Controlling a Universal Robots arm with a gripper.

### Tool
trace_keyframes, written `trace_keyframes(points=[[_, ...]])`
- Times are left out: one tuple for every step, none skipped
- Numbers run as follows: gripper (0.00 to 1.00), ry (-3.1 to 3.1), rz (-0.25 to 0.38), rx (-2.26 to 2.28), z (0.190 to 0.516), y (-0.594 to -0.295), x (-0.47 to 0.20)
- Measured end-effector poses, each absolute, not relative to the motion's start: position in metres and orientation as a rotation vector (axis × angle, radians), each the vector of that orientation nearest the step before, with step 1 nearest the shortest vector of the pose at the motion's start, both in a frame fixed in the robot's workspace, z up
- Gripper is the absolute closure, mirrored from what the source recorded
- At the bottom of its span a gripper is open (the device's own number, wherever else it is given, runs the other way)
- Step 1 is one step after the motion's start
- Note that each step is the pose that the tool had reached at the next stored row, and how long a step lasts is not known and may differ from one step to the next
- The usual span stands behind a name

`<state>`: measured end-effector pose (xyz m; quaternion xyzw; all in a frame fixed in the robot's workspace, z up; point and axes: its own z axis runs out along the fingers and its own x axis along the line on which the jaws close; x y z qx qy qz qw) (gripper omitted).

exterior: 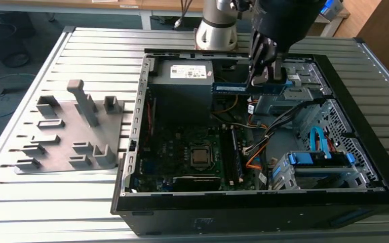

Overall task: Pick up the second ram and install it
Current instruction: 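Pick up the second ram and move it above second insertion slot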

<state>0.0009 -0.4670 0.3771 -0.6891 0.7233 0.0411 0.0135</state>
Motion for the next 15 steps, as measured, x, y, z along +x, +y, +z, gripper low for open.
trace_keyframes(points=[[0.86,2.268,0.129,-2.129,0.3769,-0.4669,0.0010],[0.86,2.284,0.128,-2.110,0.3767,-0.4669,0.0011],[0.86,2.302,0.128,-2.091,0.3766,-0.4670,0.0011],[0.86,2.320,0.127,-2.070,0.3763,-0.4670,0.0010],[0.86,2.337,0.127,-2.050,0.3762,-0.4670,0.0010],[0.86,2.342,0.127,-2.044,0.3762,-0.4670,0.0010],[0.86,2.342,0.127,-2.043,0.3762,-0.4670,0.0010],[0.86,2.342,0.127,-2.043,0.3762,-0.4670,0.0010],[0.86,2.342,0.127,-2.043,0.3761,-0.4670,0.0010],[0.86,2.342,0.127,-2.043,0.3761,-0.4670,0.0006],[0.86,2.342,0.127,-2.043,0.3761,-0.4670,0.0006],[0.86,2.342,0.127,-2.043,0.3761,-0.4670,0.0002],[0.86,2.342,0.126,-2.043,0.3761,-0.4670,-0.0005],[0.86,2.343,0.123,-2.045,0.3760,-0.4673,-0.0011],[0.86,2.344,0.121,-2.046,0.3760,-0.4682,-0.0019]])
